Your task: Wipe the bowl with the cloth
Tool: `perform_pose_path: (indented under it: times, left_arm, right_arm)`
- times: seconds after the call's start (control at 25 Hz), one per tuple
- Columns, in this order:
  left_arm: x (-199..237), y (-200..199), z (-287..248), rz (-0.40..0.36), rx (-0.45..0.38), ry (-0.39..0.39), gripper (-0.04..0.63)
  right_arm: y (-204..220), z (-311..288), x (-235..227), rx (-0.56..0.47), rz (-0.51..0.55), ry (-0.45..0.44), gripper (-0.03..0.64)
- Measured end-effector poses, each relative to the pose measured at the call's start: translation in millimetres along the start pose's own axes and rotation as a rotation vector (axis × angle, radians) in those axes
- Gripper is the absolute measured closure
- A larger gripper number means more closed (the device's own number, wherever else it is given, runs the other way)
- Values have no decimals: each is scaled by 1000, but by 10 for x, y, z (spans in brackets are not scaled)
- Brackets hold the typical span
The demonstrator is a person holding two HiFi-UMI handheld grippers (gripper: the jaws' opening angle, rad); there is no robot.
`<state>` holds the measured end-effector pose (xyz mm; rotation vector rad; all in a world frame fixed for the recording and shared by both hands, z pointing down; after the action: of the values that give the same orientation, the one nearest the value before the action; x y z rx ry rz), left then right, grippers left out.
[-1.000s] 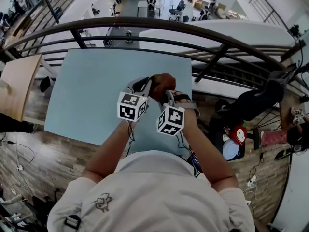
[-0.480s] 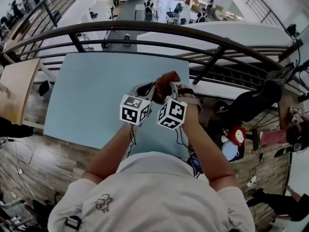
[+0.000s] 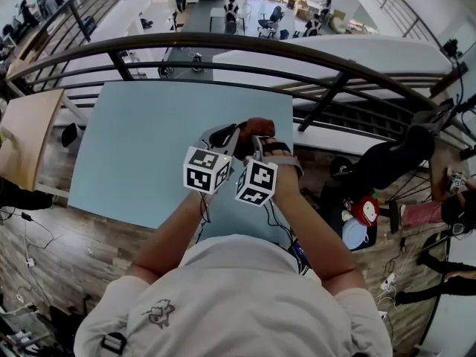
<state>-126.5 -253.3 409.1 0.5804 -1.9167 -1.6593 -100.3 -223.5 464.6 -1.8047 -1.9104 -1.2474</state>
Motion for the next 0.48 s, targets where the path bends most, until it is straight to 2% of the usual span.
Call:
perform_pose_path:
  times: [0.2, 0.48]
  left_arm:
    - [166, 67, 29, -11, 18, -27, 571]
    - [118, 159, 52, 6, 48, -10, 572]
  right_arm:
    - [19, 116, 42, -10, 54, -26, 525]
    - [134, 151, -226, 52, 49, 74, 525]
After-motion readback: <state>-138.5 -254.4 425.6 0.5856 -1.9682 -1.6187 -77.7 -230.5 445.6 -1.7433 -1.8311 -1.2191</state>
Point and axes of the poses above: the fingertips, and each gripper's own axes: z backward along the fingers, x to its left, y out of its underside, the point moved 2 cm from there along z, backward along the fingers, and after that the axes turned 7 degrees about -x, right-handed, at the moved point
